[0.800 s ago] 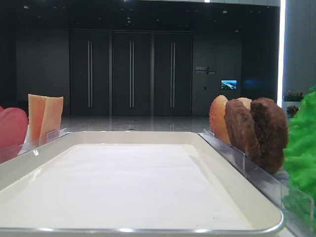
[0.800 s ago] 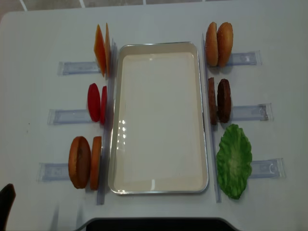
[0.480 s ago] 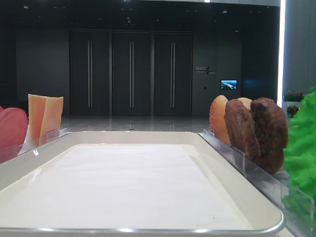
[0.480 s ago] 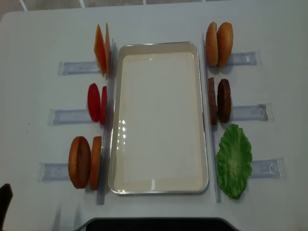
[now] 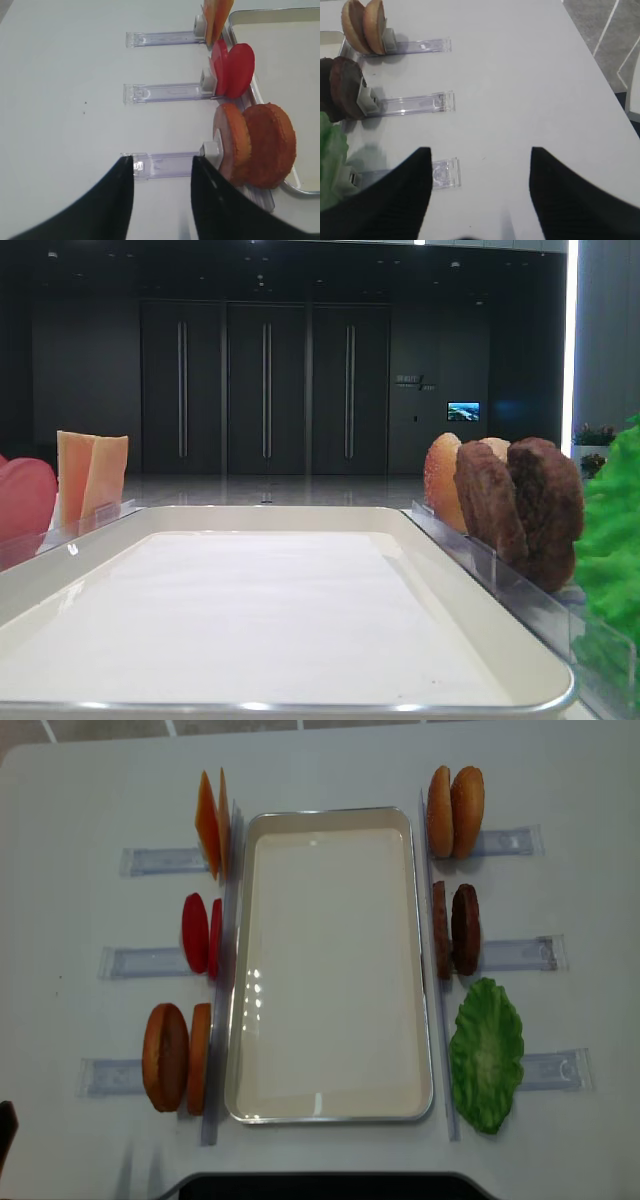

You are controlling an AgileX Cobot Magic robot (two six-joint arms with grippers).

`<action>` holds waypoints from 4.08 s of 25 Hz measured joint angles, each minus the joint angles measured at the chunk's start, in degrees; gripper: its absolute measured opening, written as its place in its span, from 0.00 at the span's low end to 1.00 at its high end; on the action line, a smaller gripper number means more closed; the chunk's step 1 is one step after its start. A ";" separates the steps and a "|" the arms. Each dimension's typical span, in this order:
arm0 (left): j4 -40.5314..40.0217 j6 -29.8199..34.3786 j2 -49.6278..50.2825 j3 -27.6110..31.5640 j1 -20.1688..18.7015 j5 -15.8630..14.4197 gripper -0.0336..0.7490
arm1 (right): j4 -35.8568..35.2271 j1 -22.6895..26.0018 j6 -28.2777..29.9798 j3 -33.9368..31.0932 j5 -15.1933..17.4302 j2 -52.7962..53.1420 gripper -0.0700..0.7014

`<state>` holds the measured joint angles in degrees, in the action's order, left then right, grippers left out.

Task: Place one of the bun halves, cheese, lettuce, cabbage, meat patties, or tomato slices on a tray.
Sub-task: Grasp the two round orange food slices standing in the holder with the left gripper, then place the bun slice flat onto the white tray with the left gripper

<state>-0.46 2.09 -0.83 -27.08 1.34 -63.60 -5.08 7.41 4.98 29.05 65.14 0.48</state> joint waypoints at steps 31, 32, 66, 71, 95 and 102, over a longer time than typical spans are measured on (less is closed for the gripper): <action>5.92 -6.93 69.13 -20.02 -1.87 7.40 0.54 | 0.00 0.00 0.00 0.00 0.00 0.00 0.62; 5.66 -9.35 68.47 -20.07 -3.56 7.40 0.54 | 0.00 0.00 0.00 0.00 0.00 0.00 0.62; -9.92 -51.60 86.02 -20.30 -39.66 9.52 0.41 | 0.00 0.00 0.00 0.00 0.00 0.00 0.62; -10.32 -50.22 85.63 -20.62 -39.66 8.85 0.22 | 0.00 0.00 0.00 0.00 0.00 0.00 0.62; 18.18 -23.54 97.18 -35.87 -39.89 35.08 0.22 | 0.00 0.00 0.00 0.00 0.00 0.00 0.62; 23.43 -14.64 103.43 -35.87 -39.89 36.08 0.22 | 0.00 0.00 0.00 0.00 0.00 0.00 0.62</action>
<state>22.97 -12.55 102.60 -62.95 -38.55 -27.51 -5.08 7.41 4.98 29.05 65.14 0.48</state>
